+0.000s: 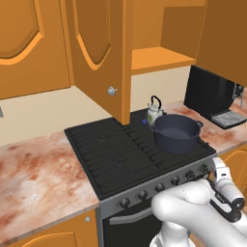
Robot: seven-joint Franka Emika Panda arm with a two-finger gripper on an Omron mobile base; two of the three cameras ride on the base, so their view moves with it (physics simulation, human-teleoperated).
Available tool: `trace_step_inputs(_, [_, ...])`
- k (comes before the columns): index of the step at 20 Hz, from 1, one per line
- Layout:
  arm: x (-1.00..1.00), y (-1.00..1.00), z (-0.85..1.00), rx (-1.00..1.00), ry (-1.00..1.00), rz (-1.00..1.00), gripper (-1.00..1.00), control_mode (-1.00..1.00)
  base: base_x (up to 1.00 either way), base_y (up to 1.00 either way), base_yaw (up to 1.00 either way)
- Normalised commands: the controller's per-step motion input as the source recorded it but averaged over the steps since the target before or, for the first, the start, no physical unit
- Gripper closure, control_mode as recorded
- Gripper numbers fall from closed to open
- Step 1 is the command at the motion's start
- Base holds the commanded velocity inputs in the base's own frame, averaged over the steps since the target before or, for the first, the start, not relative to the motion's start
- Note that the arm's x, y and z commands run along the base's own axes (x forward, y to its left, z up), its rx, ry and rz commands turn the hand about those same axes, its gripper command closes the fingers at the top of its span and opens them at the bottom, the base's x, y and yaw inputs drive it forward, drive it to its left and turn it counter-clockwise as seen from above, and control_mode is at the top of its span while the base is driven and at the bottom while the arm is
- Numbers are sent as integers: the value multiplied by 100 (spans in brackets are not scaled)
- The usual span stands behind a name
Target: Pick the kettle from the cabinet and place it on a stove burner. Then pick the pot from the counter and place it on another stove burner. Finally, turn both burners on.
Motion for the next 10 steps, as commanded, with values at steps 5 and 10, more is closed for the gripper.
trace_step_inputs(5, [-15, 0, 8, -14, 0, 0, 100, -100, 0, 0, 0])
trace_step_inputs(10, [-17, 4, 0, -12, 0, 0, 100, -100, 0, 0, 0])
